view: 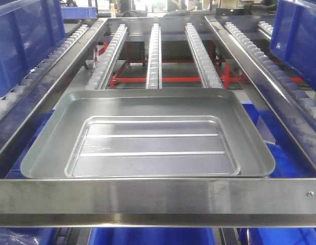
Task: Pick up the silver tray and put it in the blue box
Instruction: 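Lower both grippers, open, over the near corners of the silver tray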
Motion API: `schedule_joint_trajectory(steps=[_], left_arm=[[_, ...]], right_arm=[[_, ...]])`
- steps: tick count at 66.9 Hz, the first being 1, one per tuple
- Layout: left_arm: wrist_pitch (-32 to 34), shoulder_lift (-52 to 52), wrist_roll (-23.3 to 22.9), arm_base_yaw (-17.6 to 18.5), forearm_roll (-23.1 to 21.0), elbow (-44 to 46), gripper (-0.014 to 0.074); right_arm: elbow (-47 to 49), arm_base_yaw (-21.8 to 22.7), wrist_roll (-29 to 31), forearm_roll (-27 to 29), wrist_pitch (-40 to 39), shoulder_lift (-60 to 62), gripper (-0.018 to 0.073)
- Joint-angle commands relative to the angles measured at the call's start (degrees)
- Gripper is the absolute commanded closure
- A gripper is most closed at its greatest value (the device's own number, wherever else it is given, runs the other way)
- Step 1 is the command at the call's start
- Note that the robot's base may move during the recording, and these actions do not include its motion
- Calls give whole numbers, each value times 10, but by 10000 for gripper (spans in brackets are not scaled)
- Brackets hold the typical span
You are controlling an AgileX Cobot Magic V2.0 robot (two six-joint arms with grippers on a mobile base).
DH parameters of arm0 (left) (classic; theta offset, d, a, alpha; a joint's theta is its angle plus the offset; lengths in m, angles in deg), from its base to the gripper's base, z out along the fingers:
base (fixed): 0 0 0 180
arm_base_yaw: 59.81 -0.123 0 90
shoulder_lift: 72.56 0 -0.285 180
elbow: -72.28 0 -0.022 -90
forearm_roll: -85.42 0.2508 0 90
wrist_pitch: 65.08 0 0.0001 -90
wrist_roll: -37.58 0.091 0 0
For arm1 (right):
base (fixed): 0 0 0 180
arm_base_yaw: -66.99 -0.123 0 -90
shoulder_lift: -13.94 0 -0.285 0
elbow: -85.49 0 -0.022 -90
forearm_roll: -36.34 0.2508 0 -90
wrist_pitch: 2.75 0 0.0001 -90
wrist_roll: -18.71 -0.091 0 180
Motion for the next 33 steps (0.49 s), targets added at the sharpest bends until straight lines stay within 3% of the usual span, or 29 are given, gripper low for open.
schedule_joint_trajectory(steps=[1,19,33], left_arm=[[7,19,-79,36,63,45,688],[-11,139,-79,105,36,171,688],[-29,231,-73,133,36,256,688]], right_arm=[[43,-25,-62,-53,-22,-18,484],[150,-80,-63,-25,-12,-141,484],[252,-92,-11,4,9,-238,484]])
